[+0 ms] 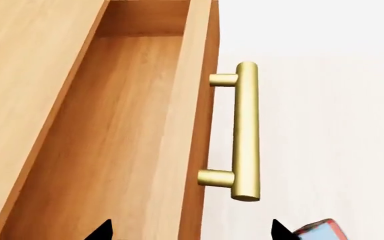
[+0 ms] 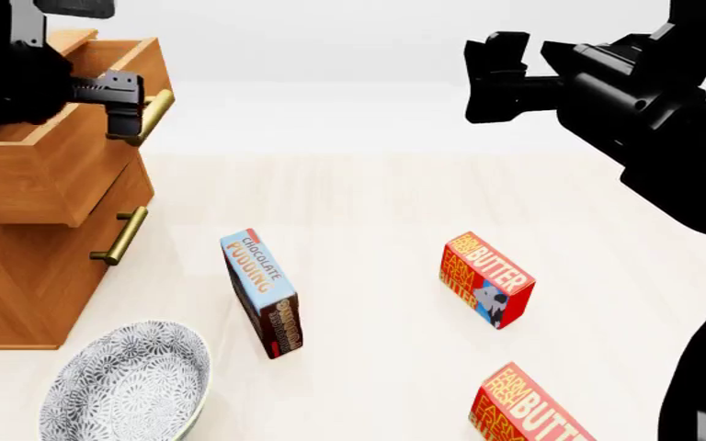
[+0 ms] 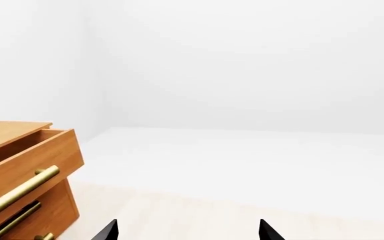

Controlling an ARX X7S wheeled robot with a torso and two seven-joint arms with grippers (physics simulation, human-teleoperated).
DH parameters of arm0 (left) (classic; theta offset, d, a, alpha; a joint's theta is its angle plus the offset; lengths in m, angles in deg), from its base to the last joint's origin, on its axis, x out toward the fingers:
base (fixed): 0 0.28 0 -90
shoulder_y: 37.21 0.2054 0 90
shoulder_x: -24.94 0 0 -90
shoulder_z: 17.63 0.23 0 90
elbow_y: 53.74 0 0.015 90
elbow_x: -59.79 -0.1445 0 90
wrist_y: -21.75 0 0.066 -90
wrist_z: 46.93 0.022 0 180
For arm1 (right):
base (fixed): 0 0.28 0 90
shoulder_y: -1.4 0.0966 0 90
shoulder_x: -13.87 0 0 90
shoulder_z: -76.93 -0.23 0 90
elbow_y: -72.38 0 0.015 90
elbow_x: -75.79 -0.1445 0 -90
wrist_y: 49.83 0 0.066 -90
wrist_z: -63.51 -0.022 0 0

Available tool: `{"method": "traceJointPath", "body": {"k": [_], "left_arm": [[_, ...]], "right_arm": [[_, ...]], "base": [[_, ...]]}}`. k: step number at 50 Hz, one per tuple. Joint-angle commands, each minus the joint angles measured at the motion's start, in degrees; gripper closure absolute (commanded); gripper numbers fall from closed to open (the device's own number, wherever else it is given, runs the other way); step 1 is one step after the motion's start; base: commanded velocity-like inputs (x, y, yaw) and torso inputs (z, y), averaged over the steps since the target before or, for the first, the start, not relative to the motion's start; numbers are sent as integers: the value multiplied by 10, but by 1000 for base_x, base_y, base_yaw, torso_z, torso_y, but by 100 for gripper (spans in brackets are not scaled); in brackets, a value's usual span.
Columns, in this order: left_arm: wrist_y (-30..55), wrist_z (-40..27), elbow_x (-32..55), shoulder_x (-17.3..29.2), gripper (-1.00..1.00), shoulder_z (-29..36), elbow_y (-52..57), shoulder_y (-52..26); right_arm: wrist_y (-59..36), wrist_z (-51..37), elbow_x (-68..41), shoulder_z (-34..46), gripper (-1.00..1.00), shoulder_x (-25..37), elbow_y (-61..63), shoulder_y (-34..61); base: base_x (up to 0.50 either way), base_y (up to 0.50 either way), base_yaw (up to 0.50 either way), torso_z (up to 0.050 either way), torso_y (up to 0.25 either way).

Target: Put the butter at the front in the top drawer of the cabinet and close it.

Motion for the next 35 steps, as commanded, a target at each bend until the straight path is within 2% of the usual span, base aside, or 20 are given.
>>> {"method": "traceJointPath", "body": {"k": [1,7,11,35], "left_arm": [[11,155,1,-18,-100,83,0,10],[3,238,1,-31,-100,125,0,14],[-6,260,3,-38,-100,133,0,13],[-43,290,6,-76,-100,89,0,10]], "right_arm": [[4,-5,-8,3,-100,3,0,-1],[4,-10,-13,3,-100,5,1,-1],[6,-11,-15,3,-100,6,1,-3],[17,-19,-33,0,-100,17,3,-15]], "base": [[0,0,0,0,0],[0,0,0,0,0],[0,0,0,0,0],[0,0,0,0,0]]}}
